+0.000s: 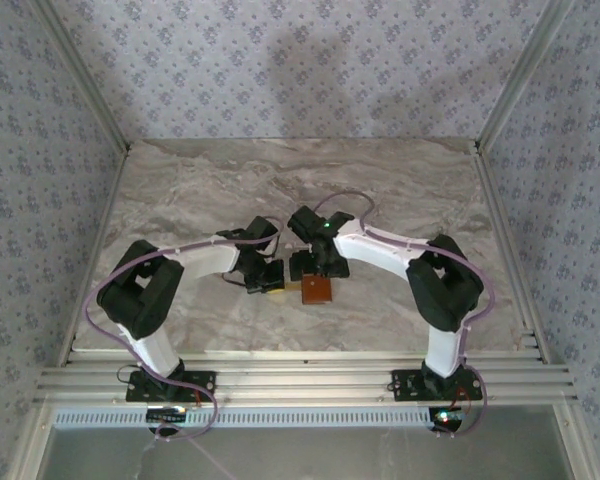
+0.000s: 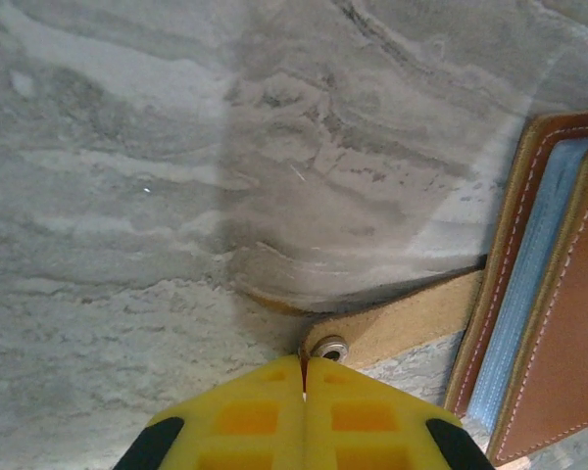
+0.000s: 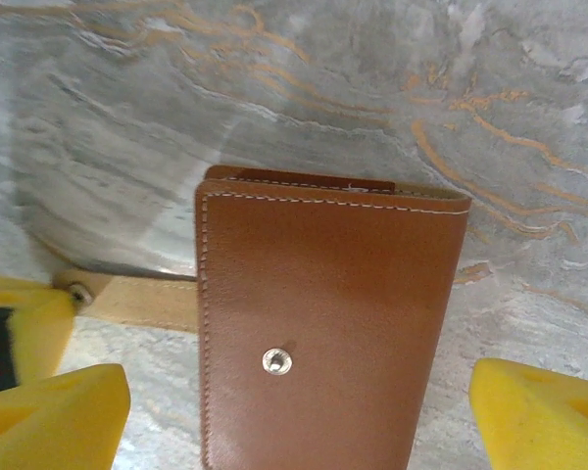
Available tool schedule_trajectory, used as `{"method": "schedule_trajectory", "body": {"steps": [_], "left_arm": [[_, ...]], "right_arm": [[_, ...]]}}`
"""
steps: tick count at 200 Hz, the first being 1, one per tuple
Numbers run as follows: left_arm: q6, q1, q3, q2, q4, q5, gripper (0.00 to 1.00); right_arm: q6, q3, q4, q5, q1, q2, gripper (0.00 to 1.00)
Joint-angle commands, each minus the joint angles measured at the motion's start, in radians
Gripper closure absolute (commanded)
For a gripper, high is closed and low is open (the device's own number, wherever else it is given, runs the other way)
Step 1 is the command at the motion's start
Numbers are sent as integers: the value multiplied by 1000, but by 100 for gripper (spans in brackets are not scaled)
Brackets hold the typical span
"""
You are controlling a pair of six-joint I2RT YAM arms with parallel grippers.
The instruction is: Take the credit cards out of the card holder
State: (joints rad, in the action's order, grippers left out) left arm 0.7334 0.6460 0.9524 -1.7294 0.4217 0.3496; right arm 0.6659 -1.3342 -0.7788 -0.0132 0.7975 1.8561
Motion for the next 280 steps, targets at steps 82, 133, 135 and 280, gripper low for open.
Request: {"method": "schedule_trajectory", "body": {"steps": [82,133,135,280], "left_arm": [[-3,1,-57,-2,4,-17,94],[-7,0,-56,-1,15,-24,94],[-6,0,-55,-1,15,-25,94],[-13,0,-38,-7,32,-31,95]], "right_arm": [[17,-22,-32,17,11,99,7],[21,-10,-50,28,8,62,9],[21,-11,-52,30,8,60,9],[10,-3,-3,-4,-3,51,10]]}}
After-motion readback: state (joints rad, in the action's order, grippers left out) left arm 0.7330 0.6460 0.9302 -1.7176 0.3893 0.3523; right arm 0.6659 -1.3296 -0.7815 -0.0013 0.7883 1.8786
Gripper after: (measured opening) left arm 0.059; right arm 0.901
